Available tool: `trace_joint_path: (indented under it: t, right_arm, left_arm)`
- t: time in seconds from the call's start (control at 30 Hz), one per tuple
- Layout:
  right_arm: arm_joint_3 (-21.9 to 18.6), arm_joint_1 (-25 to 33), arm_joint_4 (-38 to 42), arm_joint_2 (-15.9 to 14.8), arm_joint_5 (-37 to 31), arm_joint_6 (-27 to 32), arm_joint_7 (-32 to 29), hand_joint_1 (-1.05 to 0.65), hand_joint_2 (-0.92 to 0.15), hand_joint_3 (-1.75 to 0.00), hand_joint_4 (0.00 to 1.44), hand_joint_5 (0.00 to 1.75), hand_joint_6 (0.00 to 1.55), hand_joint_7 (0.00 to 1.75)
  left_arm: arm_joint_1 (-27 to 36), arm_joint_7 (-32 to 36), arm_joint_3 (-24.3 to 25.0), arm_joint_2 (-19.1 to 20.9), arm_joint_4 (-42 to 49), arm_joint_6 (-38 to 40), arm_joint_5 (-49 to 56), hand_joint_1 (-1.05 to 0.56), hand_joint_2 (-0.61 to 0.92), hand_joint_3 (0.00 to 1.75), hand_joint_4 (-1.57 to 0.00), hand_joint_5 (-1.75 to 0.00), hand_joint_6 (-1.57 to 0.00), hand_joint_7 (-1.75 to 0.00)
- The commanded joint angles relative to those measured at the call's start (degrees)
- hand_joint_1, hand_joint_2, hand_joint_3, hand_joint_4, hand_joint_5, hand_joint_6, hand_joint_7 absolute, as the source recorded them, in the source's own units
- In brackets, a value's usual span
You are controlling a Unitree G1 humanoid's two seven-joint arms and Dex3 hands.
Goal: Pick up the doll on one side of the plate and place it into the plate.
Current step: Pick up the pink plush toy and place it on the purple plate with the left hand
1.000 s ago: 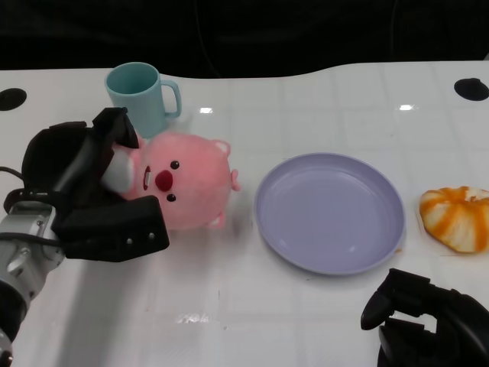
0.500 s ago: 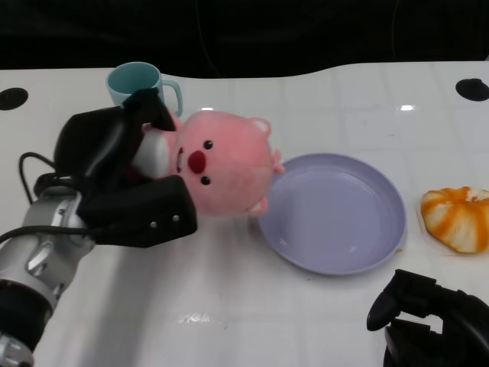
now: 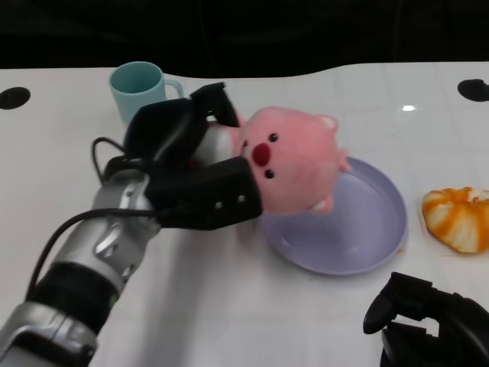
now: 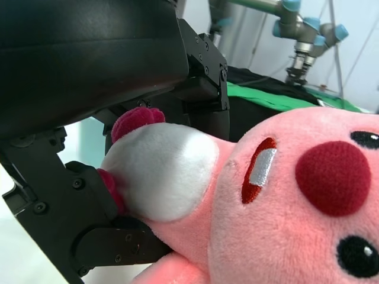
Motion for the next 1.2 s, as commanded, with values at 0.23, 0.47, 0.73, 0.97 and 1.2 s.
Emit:
trace_joint_path:
  t: [0.23,0.47,0.73,0.97,1.2]
  right_arm:
    - [0.1,0.9,-1.2,-0.4,0.1,-0.2,-0.2,-0.06,-0.7,-1.13,0.66,1.75,0.48,1.61]
    - [0.7,1.3,-1.6,-0.3,-0.2,-0.2,-0.5,-0.07,-0.69,-1.14,0.67,1.75,0.48,1.6]
    - [1.3,1.6,-2.3,-0.2,-0.5,-0.1,-1.1,-0.07,-0.69,-1.14,0.67,1.75,0.49,1.6]
    - [1.7,1.8,-2.3,-0.3,-0.8,-0.9,-1.0,-0.09,-0.67,-1.15,0.67,1.75,0.5,1.59]
    - [1.4,1.7,-2.5,-0.4,-0.3,-0.1,-1.0,-0.11,-0.67,-1.16,0.67,1.75,0.51,1.59]
  left_arm:
    - [-6.4,1.2,-2.4,-5.9,8.6,1.0,1.6,-0.19,0.47,1.18,-0.96,-1.75,-0.75,-1.75]
    - [-10.4,1.8,-3.7,-10.2,15.1,1.3,2.1,-0.21,0.47,1.13,-0.95,-1.75,-0.73,-1.75]
    - [-13.3,1.9,-4.8,-13.2,20.8,0.8,1.6,-0.23,0.52,1.07,-0.92,-1.75,-0.72,-1.75]
    - [-14.1,0.4,-4.6,-14.4,23.6,0.7,0.5,-0.2,0.56,0.92,-0.89,-1.75,-0.7,-1.75]
    - [-14.4,-4.7,-3.9,-14.3,22.6,2.0,-1.2,-0.22,0.74,0.43,-0.75,-1.55,-0.88,-0.48]
